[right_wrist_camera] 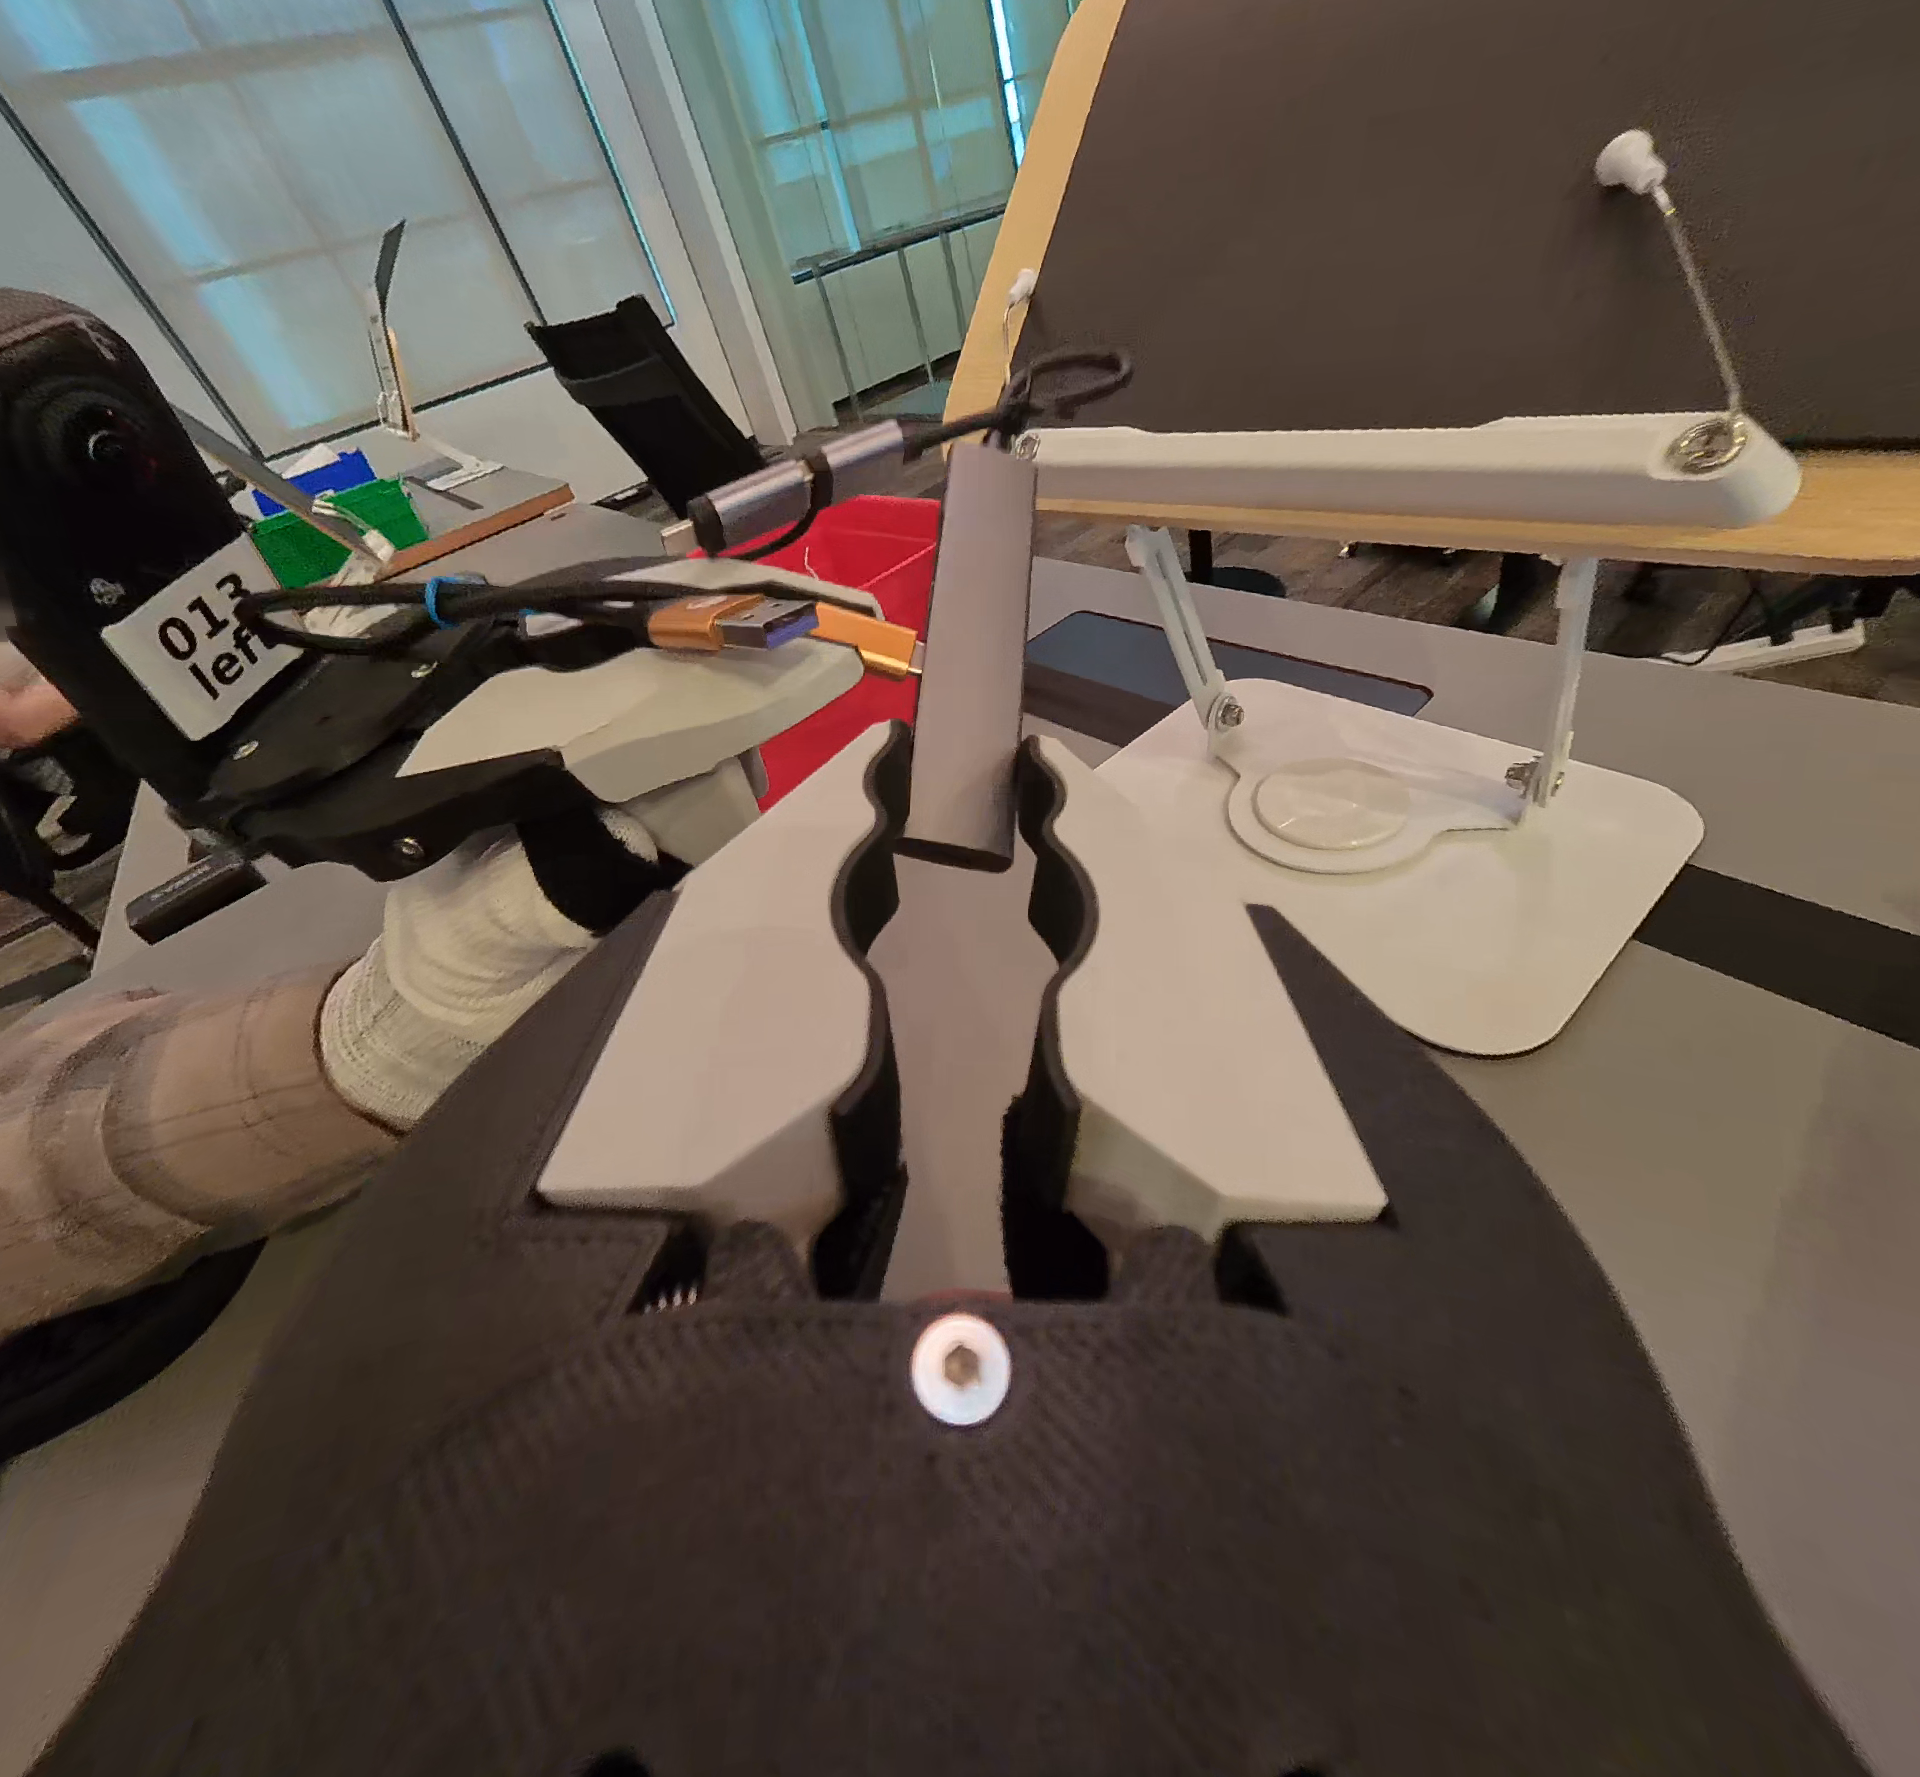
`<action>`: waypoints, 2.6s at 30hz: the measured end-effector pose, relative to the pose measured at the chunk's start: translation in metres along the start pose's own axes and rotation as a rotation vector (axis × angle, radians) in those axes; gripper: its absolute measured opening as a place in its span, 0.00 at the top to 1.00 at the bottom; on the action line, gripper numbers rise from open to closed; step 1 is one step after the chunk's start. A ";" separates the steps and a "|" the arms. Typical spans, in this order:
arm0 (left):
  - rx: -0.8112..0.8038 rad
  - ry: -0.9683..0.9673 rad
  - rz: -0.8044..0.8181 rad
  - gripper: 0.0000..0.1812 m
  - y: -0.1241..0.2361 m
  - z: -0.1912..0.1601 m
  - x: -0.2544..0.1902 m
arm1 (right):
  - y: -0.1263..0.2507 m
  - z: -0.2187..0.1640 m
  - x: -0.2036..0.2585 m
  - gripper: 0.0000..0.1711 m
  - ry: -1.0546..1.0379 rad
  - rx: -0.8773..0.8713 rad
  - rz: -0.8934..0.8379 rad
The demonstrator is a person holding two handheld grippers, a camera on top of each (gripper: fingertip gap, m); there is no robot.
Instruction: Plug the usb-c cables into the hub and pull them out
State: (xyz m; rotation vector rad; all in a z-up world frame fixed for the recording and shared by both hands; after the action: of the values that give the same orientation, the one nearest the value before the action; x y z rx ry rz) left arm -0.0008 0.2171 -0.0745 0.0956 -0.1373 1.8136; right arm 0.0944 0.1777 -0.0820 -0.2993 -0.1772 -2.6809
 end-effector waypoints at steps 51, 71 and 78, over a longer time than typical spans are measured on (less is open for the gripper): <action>-0.138 0.091 -0.040 0.92 0.010 0.023 -0.013 | 0.005 0.016 0.025 0.87 0.125 -0.123 -0.090; 0.393 -0.053 -0.434 0.76 -0.002 0.005 -0.030 | 0.036 0.005 -0.048 0.88 -0.017 -0.033 -0.198; 0.831 -0.225 -0.784 0.78 0.054 -0.013 -0.047 | 0.036 -0.024 -0.044 0.88 -0.026 0.107 -0.123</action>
State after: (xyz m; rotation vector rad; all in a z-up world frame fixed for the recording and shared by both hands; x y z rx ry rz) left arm -0.0413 0.1605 -0.0964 0.8223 0.4517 0.9701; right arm 0.1447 0.1593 -0.1131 -0.2994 -0.3572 -2.7770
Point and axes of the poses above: each gripper's, where its closed fingertips meet, y back along the fingers, z out of its top, x = y × z across the jaws, the point moved 6 cm from there along y, back along the fingers
